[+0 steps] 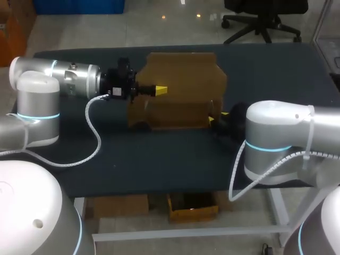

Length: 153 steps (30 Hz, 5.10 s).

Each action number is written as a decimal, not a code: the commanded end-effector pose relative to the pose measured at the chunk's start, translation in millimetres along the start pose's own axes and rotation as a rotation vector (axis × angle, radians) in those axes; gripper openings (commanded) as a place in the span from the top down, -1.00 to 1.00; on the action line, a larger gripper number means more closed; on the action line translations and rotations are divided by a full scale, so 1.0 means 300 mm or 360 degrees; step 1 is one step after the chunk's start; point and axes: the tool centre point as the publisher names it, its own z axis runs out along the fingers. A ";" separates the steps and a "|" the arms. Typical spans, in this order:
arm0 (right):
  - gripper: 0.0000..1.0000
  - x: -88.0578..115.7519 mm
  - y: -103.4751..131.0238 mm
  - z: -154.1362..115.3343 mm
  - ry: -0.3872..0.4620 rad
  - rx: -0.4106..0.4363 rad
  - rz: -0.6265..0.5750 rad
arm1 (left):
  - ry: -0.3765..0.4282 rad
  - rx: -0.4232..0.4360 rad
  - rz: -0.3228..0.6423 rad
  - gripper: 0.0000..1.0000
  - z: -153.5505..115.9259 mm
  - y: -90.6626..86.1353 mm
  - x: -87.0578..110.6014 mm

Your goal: Assemble the packaging by folding the flat box into shape, placing the metal phone stand inside, and closing the box properly

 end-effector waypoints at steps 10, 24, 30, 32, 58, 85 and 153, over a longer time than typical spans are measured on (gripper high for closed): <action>0.06 0.056 0.013 0.045 0.0013 -0.0019 -0.0025 | 0.0002 0.0000 0.0001 1.00 0.006 0.015 -0.002; 0.07 0.084 -0.004 0.008 -0.0070 -0.0025 0.0042 | 0.0002 0.0000 0.0001 1.00 0.006 0.015 -0.002; 0.07 0.101 -0.016 0.008 -0.0079 -0.0022 0.0069 | 0.0002 0.0000 0.0001 1.00 0.006 0.015 -0.002; 0.07 0.106 -0.018 0.006 -0.0085 -0.0022 0.0079 | 0.0002 0.0000 0.0001 1.00 0.006 0.015 -0.002; 0.07 0.156 -0.035 -0.031 -0.0207 -0.0031 0.0191 | 0.0002 0.0000 0.0001 1.00 0.006 0.015 -0.002; 0.03 0.213 -0.065 -0.150 -0.0353 0.0018 0.0111 | 0.0002 0.0000 0.0001 1.00 0.006 0.015 -0.002; 0.07 -0.104 -0.002 -0.153 0.0745 0.0054 -0.0434 | 0.0002 0.0000 0.0001 1.00 0.006 0.015 -0.002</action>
